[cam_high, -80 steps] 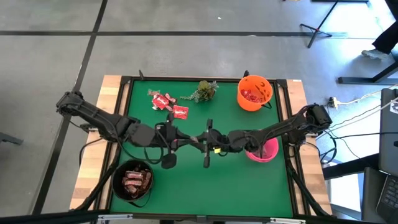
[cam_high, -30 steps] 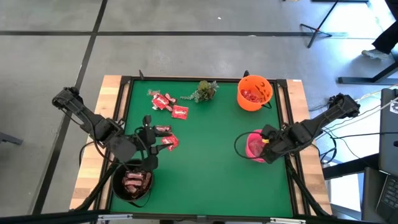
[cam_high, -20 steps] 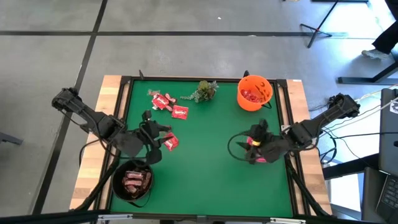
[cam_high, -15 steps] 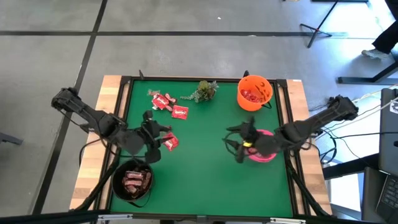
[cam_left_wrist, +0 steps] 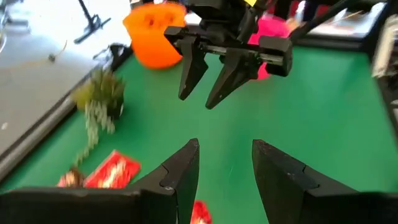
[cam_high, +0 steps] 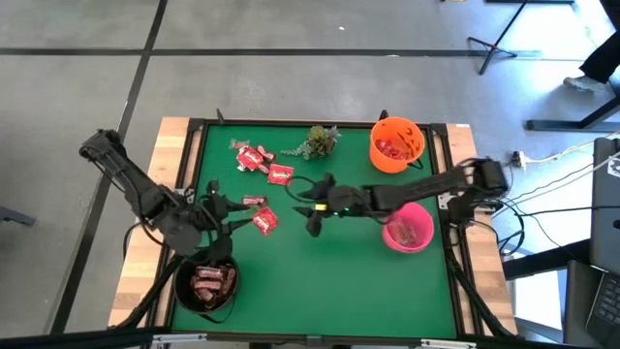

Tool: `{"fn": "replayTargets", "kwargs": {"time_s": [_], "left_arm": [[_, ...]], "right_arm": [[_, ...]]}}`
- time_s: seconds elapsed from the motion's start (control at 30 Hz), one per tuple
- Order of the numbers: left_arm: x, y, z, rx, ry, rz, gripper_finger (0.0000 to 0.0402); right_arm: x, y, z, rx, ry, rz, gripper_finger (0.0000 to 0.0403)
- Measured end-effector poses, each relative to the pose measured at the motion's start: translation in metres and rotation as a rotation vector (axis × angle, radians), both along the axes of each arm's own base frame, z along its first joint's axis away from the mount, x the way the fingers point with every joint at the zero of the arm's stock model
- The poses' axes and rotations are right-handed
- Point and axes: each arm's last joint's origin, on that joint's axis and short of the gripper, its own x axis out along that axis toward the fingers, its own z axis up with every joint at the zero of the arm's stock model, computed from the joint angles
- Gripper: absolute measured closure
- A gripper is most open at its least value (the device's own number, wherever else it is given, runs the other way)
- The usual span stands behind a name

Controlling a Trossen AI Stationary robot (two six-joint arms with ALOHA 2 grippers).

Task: Sort candy
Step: Put the red candy into the orange bucket

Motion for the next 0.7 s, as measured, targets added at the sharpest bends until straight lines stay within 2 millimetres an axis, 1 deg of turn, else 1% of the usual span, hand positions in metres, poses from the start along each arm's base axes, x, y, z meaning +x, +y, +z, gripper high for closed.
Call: {"fn": "replayTargets", "kwargs": {"time_s": [0.13, 0.23, 0.3, 0.4, 0.47, 0.5, 0.63, 0.7], "left_arm": [[-0.006, 0.005, -0.033, -0.035, 0.04, 0.053, 0.0264], [-0.009, 0.01, -0.05, -0.068, 0.049, 0.102, 0.0264], [-0.009, 0.014, -0.06, -0.09, 0.07, 0.133, 0.0264], [-0.004, 0.023, -0.068, -0.162, 0.132, 0.154, 0.0264], [0.003, 0.03, -0.073, -0.202, 0.193, 0.163, 0.0264], [0.007, 0.033, -0.075, -0.216, 0.222, 0.164, 0.0264], [0.024, 0.047, -0.088, -0.244, 0.347, 0.17, 0.0264], [0.033, 0.054, -0.098, -0.261, 0.424, 0.171, 0.0264]], "right_arm": [[0.019, -0.017, -0.029, 0.034, -0.004, 0.014, 0.0198], [0.024, -0.026, -0.047, 0.04, 0.038, 0.002, 0.0198], [0.026, -0.03, -0.053, 0.042, 0.059, -0.005, 0.0198], [0.026, -0.031, -0.052, 0.047, 0.055, 0.011, 0.0198], [0.022, -0.03, -0.042, 0.025, 0.055, 0.033, 0.0198], [0.019, -0.03, -0.033, 0.004, 0.04, 0.044, 0.0198], [0.0, -0.025, 0.019, -0.048, -0.08, 0.041, 0.0198], [-0.013, -0.02, 0.042, -0.081, -0.112, 0.043, 0.0198]]}}
